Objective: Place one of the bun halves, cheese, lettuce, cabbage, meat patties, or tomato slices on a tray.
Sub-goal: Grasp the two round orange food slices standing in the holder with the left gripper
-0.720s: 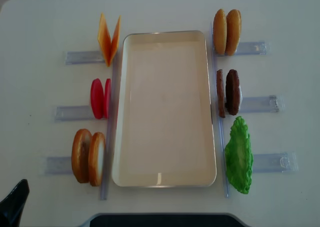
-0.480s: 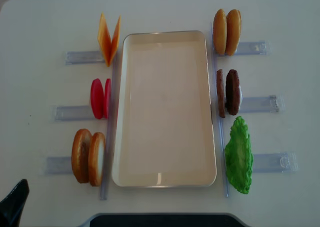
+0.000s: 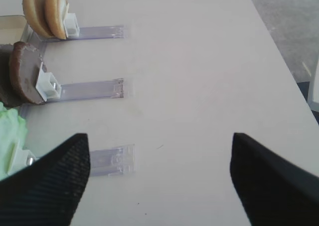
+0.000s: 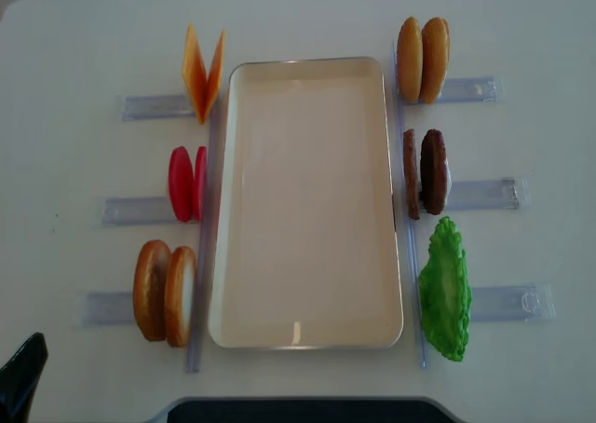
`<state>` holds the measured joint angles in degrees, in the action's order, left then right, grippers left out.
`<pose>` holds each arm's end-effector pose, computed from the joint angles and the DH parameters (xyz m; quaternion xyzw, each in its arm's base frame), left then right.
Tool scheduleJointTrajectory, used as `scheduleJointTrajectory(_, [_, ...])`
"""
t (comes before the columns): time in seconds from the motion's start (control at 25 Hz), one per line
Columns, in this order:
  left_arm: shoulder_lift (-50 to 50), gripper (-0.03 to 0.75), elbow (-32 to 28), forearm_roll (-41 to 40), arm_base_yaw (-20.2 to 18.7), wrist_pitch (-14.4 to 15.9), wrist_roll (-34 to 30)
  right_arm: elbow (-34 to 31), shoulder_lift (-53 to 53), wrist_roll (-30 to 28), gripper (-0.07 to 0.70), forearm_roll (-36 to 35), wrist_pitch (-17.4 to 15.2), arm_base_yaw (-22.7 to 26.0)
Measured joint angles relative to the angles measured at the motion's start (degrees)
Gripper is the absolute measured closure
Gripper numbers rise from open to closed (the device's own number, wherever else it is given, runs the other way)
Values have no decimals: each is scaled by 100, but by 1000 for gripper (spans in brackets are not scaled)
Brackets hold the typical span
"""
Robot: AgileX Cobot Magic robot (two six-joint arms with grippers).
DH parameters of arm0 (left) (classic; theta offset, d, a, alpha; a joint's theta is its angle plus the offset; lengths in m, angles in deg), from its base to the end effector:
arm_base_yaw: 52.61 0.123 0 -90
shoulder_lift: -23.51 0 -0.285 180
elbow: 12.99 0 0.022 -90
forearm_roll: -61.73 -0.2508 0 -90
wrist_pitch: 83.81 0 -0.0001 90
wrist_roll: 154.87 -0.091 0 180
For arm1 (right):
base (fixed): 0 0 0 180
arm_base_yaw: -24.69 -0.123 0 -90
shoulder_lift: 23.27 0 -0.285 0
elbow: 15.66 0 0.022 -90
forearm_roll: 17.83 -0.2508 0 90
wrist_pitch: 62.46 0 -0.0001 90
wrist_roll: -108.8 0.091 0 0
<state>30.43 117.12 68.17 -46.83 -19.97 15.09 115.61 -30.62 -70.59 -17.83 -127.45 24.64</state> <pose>-0.0062 -0.0098 0.2670 0.0357 0.8667 0.0125 0.4973 -0.0089 0.0000 0.2706 0.0043 0.8706 0.0028 0.4919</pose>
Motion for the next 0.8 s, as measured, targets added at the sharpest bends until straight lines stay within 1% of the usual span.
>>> scheduleJointTrajectory(0.8, [0,175,0,0,0,0,0,0,0,0,55,0,0,0])
